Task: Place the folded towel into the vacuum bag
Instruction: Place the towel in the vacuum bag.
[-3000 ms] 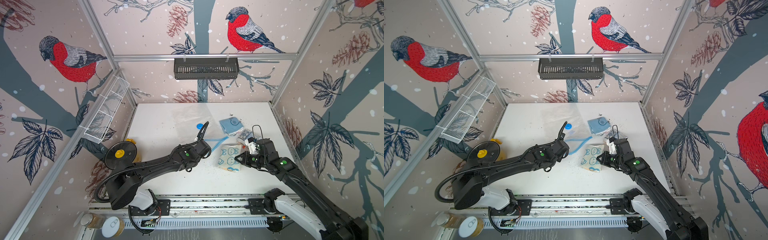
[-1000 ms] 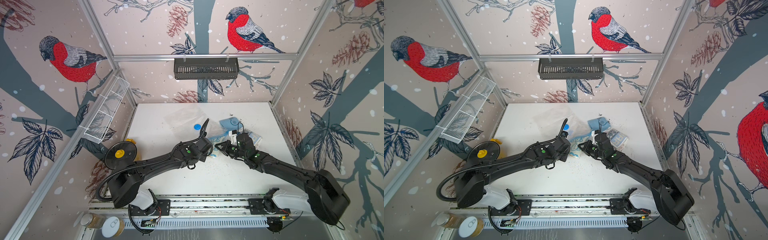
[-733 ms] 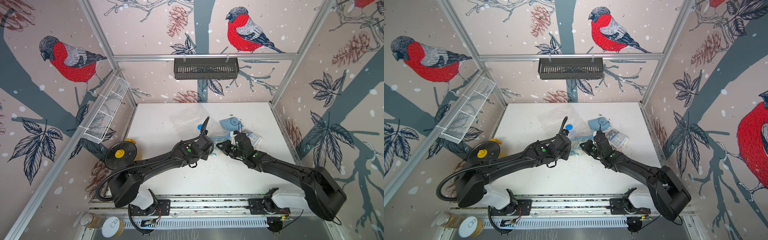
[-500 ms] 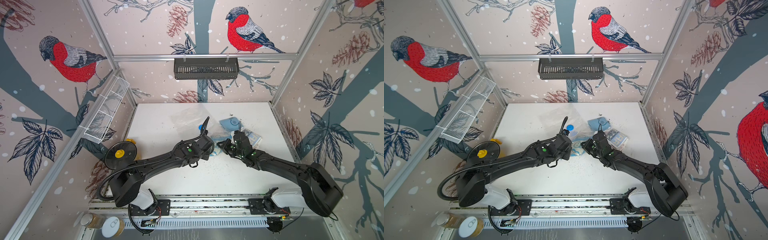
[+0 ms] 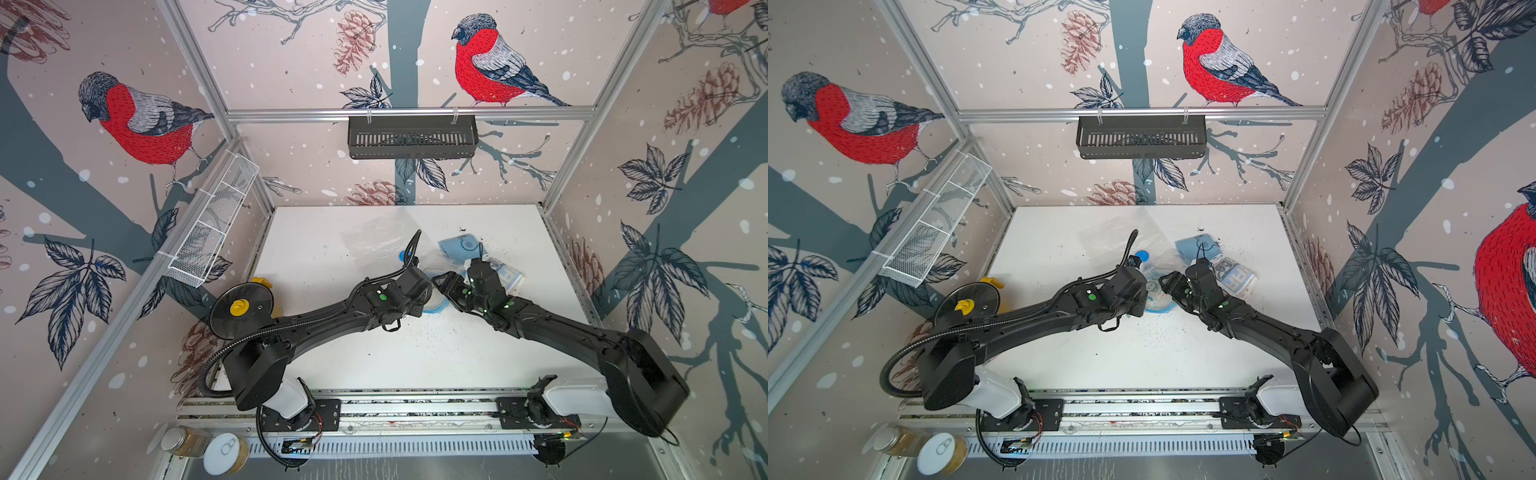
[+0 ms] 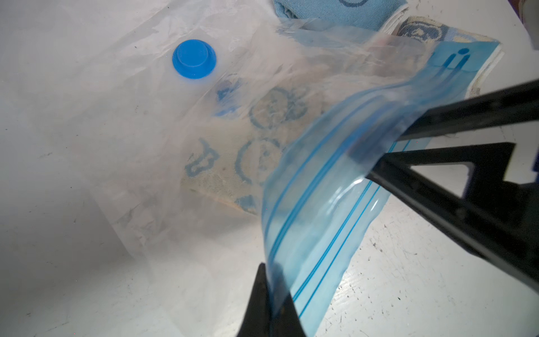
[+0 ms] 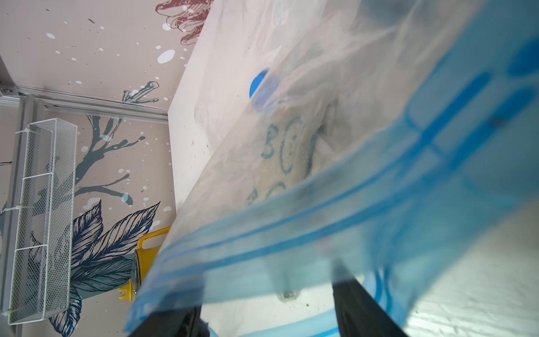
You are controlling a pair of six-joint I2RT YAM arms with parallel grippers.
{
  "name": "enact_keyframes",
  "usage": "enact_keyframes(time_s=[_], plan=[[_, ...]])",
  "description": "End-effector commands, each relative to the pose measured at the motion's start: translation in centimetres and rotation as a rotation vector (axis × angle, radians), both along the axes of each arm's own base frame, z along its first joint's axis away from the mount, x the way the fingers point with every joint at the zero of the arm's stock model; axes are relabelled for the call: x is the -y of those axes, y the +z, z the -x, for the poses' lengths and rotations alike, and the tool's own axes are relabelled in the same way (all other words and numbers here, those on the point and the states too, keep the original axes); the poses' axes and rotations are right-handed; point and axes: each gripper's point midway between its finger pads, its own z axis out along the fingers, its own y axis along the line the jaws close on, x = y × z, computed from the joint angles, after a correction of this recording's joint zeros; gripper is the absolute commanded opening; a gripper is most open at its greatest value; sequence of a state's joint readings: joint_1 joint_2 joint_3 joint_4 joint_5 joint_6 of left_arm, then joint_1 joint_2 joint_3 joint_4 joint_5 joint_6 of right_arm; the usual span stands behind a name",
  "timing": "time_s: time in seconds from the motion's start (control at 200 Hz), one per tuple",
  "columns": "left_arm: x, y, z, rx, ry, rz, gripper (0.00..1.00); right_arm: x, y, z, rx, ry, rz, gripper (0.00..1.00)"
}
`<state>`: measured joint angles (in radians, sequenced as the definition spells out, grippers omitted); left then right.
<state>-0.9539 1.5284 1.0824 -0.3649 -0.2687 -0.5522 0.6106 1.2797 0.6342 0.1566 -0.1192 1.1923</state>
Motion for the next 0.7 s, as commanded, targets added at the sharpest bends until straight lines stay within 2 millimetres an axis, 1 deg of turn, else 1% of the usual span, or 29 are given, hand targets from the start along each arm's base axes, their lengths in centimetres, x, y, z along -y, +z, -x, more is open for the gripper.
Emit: enact_keyframes(time_s=[0.0, 0.085, 0.18, 0.24, 0.315, 0.415, 0.485, 0.555, 0.635, 0.695], plan=[[0.0, 1.0, -0.8, 0.033, 0.028, 0.008, 0.0, 2.4, -0.2, 0.7, 0.007, -0.021, 0.083, 0.7], [0.2, 1.4, -0.9, 0.041, 0.026, 0.011, 0.0, 4.1, 0.3, 1.4, 0.019, -0.037, 0.095, 0.7], [0.4, 2.0, -1.2, 0.051, 0.023, 0.013, 0.0, 5.8, 0.3, 2.2, 0.033, -0.05, 0.105, 0.69], [0.5, 2.2, -1.3, 0.054, 0.02, 0.01, 0.0, 6.6, 0.0, 2.6, 0.046, -0.052, 0.095, 0.69], [0.6, 2.6, -1.4, 0.06, 0.016, 0.01, 0.0, 7.1, -0.4, 2.9, 0.071, -0.054, 0.062, 0.69], [0.8, 2.9, -1.5, 0.064, 0.01, 0.007, 0.0, 6.6, -0.3, 3.0, 0.115, -0.026, 0.003, 0.69], [0.9, 3.0, -1.6, 0.063, 0.01, 0.004, 0.0, 5.9, -0.2, 2.8, 0.14, 0.004, -0.019, 0.69], [1.0, 3.2, -1.7, 0.063, 0.009, 0.003, 0.0, 5.1, -0.3, 2.4, 0.145, 0.041, -0.018, 0.66], [1.0, 3.3, -1.6, 0.061, 0.008, 0.006, 0.0, 4.3, -1.0, 2.1, 0.136, 0.072, -0.018, 0.63], [1.1, 3.4, -1.6, 0.058, 0.007, 0.01, 0.0, 3.8, -1.5, 1.8, 0.142, 0.085, -0.03, 0.58]])
